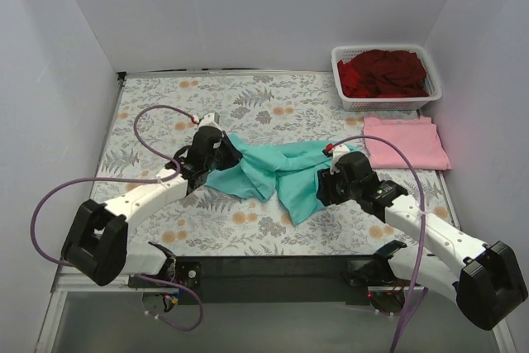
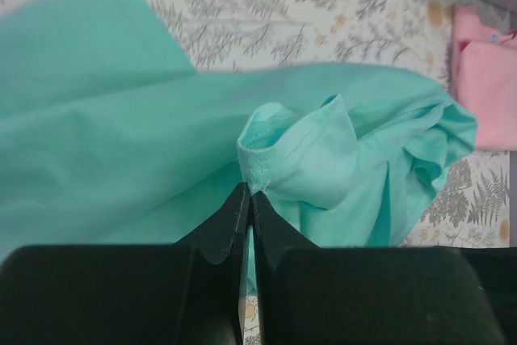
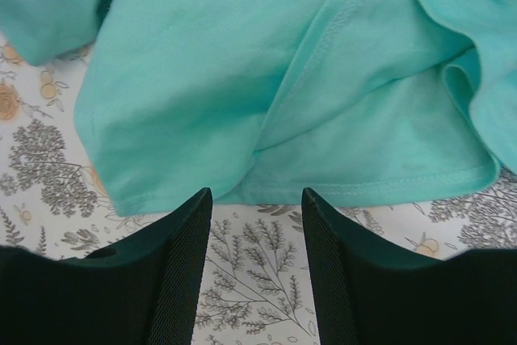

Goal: Fold and stack the t-shirts
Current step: Flatten the tshirt out

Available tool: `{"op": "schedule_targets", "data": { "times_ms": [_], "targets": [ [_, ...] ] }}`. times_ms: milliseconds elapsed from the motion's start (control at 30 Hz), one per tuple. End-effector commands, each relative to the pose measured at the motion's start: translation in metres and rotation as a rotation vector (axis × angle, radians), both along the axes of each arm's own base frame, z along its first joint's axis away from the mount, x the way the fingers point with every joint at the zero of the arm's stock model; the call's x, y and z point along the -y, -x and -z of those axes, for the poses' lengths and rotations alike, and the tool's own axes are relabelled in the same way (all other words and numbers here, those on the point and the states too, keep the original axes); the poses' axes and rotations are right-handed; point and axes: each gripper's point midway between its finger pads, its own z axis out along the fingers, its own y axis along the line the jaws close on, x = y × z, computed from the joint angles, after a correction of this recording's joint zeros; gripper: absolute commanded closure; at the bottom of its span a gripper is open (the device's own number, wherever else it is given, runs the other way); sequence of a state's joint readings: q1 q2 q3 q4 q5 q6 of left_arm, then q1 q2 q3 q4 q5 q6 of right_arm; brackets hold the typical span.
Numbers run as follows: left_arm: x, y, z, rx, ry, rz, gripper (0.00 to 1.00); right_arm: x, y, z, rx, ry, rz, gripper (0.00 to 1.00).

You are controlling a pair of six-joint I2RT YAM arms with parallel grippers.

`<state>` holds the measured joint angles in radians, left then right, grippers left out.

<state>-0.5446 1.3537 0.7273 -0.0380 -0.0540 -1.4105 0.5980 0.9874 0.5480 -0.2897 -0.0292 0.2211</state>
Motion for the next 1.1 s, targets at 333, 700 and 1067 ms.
{"op": "schedule_targets", "data": {
  "times_ms": [333,700,1067],
  "targets": [
    [-0.095,0.022,-0.155,0.437,-0.266,-0.118,1.00,0.063,-0.068,-0.026,0.125,0.279,0.280,0.44],
    [-0.100,0.022,-0.149,0.426,-0.291,-0.135,1.00,0.064,-0.093,0.005,0.069,0.152,0.291,0.37],
    [-0.106,0.019,-0.143,0.419,-0.326,-0.154,1.00,0.053,-0.122,0.024,0.035,0.024,0.181,0.41]
  ]
}}
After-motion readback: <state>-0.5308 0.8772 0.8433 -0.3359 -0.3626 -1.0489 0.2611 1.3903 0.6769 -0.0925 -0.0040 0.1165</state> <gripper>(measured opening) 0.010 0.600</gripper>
